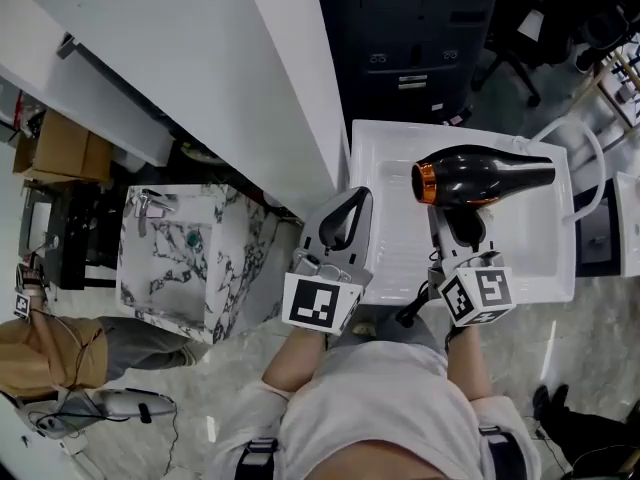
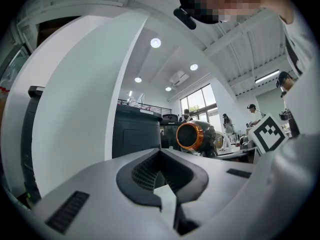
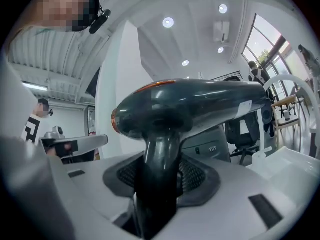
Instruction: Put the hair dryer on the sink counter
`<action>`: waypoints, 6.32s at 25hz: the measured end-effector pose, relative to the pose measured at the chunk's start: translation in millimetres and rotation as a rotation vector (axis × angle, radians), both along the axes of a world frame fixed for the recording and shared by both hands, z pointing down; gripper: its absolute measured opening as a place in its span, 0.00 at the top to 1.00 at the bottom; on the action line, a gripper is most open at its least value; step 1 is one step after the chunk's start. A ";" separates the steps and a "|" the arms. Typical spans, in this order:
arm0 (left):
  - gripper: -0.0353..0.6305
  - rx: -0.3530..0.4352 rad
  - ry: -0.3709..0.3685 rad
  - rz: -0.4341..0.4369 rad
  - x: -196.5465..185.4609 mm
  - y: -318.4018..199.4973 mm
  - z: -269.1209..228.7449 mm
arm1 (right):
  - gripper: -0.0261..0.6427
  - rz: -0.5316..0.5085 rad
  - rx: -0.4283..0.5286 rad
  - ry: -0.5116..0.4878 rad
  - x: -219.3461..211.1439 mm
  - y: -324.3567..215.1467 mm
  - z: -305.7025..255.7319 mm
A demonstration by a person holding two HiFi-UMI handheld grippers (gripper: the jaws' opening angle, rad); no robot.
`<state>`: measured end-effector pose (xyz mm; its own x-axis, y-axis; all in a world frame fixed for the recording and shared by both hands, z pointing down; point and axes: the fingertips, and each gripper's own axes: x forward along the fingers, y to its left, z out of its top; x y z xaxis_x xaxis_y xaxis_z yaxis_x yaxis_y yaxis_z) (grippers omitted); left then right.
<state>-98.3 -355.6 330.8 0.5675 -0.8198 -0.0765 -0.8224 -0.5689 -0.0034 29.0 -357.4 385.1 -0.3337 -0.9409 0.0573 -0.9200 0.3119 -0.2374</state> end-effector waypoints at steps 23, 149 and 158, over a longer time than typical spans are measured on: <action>0.93 -0.104 -0.052 -0.066 34.9 -68.8 33.4 | 0.68 -0.007 -0.287 -0.066 34.7 -117.9 113.4; 0.93 -0.009 -0.008 0.135 39.2 114.3 -19.2 | 0.95 0.081 -0.065 0.220 46.6 130.1 -28.3; 0.93 0.008 -0.027 0.103 18.6 137.6 -22.1 | 0.95 0.132 0.011 0.223 57.4 178.0 -56.1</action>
<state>-79.7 -217.9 308.7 0.6507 -0.7564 -0.0660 -0.7590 -0.6504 -0.0298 86.4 -179.4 329.0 -0.1888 -0.9764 0.1049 -0.9820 0.1875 -0.0215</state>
